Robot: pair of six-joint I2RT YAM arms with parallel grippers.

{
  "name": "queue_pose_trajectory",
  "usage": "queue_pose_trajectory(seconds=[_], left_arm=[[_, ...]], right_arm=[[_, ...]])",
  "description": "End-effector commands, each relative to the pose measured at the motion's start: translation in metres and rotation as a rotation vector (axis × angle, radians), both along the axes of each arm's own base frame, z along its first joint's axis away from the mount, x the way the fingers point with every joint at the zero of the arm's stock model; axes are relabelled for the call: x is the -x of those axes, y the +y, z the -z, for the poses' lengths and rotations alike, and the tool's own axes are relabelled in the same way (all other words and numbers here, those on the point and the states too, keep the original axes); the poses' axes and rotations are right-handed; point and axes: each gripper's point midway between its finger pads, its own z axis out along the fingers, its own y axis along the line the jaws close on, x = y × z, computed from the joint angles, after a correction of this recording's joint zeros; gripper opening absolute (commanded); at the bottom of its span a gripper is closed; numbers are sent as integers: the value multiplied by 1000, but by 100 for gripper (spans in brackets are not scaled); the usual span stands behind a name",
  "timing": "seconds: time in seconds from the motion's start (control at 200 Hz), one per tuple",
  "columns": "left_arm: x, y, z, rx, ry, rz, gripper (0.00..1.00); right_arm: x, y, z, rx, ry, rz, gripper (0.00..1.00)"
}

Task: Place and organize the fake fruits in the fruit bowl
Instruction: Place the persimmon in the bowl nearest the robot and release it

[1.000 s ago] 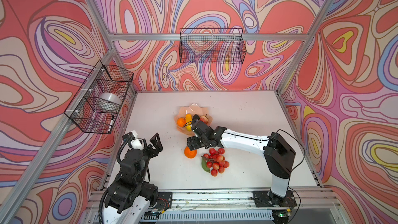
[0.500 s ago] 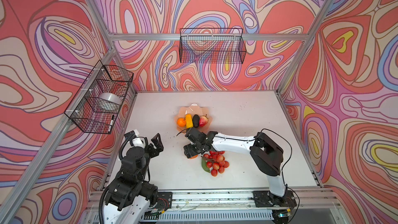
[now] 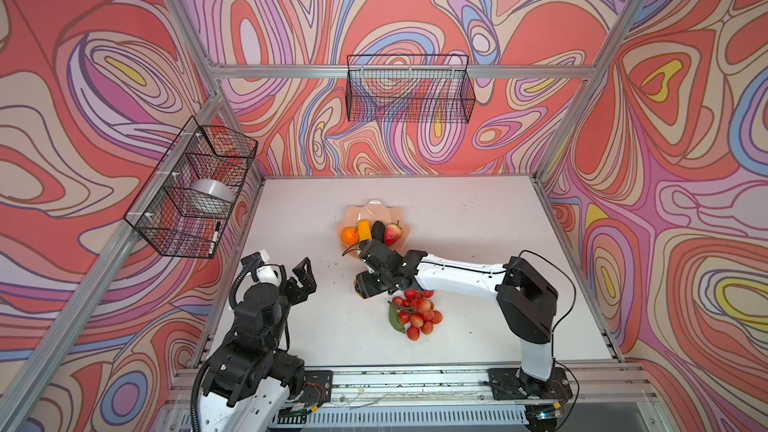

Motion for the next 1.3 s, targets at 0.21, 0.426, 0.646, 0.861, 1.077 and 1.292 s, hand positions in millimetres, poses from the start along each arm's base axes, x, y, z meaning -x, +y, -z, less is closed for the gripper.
queue_pose_trajectory(seconds=[0.21,0.426,0.646,0.861,1.077,1.292], left_arm=[[0,-7,-5,23,-15,37,93],[3,-11,-3,45,0,61,93],[4,-11,1,63,0,59,93],[3,-13,5,68,12,61,93],[1,-16,14,92,24,64,93],[-2,-34,27,151,61,143,92]], right_arm=[[-75,-19,-85,-160,-167,36,51],[-103,-5,-51,-127,-126,0,52],[-117,-4,-12,-83,-72,0,53],[-128,-15,4,-63,-57,42,59],[-134,-23,7,-35,-51,54,77],[-143,-37,-30,-65,-127,101,83]])
